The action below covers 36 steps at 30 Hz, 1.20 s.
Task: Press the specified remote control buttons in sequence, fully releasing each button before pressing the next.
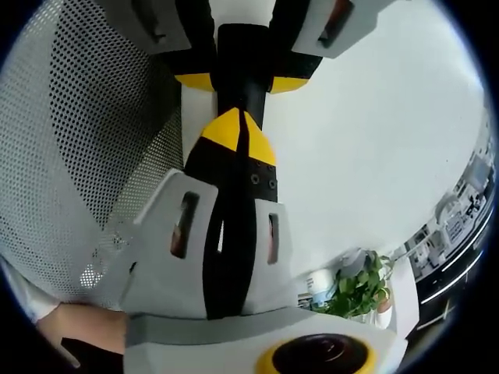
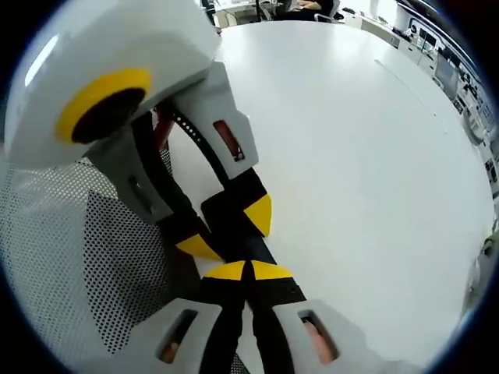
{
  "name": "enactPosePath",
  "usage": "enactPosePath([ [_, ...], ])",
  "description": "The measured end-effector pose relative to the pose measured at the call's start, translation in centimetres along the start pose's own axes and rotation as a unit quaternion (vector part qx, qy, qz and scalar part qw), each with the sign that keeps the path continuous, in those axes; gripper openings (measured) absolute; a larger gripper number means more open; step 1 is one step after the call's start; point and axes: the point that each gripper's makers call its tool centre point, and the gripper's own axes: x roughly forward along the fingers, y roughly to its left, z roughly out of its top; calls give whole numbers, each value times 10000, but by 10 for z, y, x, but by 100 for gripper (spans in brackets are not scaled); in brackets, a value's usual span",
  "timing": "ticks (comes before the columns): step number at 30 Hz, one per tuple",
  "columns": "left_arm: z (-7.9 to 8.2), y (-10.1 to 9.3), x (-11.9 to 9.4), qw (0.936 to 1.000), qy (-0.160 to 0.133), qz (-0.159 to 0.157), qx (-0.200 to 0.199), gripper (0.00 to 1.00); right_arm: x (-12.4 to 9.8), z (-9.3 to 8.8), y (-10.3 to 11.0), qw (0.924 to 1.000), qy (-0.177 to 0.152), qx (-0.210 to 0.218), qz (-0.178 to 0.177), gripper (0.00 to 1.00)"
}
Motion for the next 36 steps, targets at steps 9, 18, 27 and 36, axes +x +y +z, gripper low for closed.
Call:
enactPosePath([
  [9,0,0,0,10000,9,-12,8,25,2,6,5,9999,-124,20,100,0],
  [18,-1,1,1,10000,22,-25,29,25,5,7,7,9997,-17,-251,10,0],
  [27,-1,0,1,10000,31,-34,40,25,5,7,5,9994,-45,-336,-63,0],
  [36,0,1,1,10000,-1,-35,-6,25,4,7,6,9999,0,-158,-9,0],
])
